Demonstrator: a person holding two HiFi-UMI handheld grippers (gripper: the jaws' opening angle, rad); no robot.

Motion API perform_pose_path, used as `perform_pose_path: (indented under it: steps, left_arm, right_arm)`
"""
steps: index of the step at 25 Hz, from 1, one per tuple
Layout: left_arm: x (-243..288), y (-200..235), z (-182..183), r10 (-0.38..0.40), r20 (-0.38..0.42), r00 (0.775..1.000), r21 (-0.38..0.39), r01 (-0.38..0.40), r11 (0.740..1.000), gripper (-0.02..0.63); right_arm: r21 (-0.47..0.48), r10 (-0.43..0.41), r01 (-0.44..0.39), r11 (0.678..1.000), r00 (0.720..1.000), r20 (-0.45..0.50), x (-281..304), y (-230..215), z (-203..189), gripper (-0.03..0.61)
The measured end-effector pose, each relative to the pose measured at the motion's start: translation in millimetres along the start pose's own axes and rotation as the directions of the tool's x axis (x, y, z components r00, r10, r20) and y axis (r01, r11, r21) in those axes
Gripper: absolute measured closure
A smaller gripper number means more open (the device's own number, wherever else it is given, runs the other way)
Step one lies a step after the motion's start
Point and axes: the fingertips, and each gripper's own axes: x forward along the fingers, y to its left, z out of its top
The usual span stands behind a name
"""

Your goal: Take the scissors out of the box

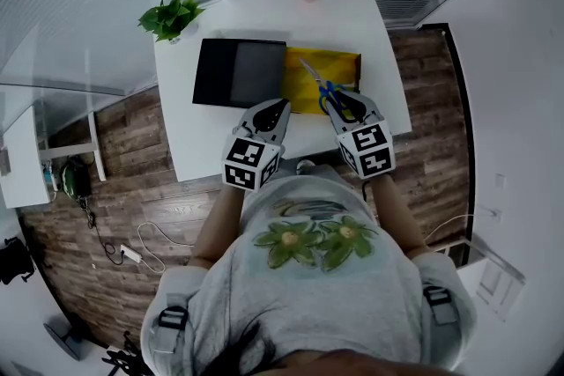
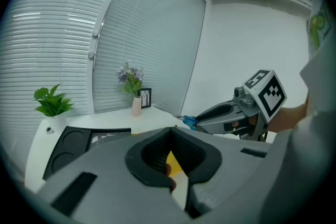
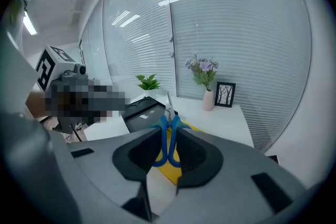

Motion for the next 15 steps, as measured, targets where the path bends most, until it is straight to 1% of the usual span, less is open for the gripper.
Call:
perform_pose_path:
  steps: [7,15]
  left_arm:
    - [1,-5,1,-0.003,0.000,1.000,0.005,0.003,1.000,0.607]
    - [0,-12,2,-0.004,0.003,1.000,0.009,0.004,1.000,0.607]
  right_arm:
    - [-0.011,0.004,-0.004,1.000,1.000,0.015,-10,1,3,0.492]
    - [-0.020,0.001,0.001,1.000,0.998,0.056,-24,1,9,0.492]
